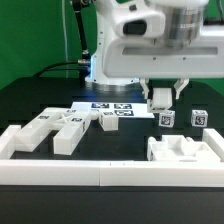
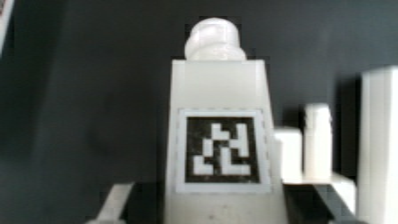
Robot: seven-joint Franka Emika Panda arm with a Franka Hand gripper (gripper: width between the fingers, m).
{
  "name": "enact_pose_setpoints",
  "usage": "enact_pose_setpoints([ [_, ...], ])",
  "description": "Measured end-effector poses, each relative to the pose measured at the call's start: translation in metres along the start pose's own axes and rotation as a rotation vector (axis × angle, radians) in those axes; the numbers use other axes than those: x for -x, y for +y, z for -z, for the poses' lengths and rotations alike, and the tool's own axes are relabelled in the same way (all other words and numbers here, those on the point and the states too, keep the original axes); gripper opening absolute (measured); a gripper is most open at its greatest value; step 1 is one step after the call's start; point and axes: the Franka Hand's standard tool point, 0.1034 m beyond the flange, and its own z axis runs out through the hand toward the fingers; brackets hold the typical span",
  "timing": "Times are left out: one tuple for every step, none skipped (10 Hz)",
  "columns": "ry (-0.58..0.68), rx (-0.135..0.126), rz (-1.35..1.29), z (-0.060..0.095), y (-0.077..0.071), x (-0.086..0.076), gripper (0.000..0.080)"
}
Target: Assemble chair
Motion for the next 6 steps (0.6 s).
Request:
enact_pose_setpoints([
  [0.064,0.001,0.008,0.0,-0.004,-0.005,0.0291],
  [0.157,0.002,0.008,0.001,-0.003,-0.01,0.0291],
  [0.22,0.002,0.007,0.0,-0.002,-0.009,0.0291],
  [0.276,0.003,0.007,0.0,-0.002,-0.012,0.0291],
  [0.363,0.004,0.008,0.003,-0.002,-0.017,0.0291],
  [0.412,0.002,0.01,0.011,-0.005,-0.02,0.0291],
])
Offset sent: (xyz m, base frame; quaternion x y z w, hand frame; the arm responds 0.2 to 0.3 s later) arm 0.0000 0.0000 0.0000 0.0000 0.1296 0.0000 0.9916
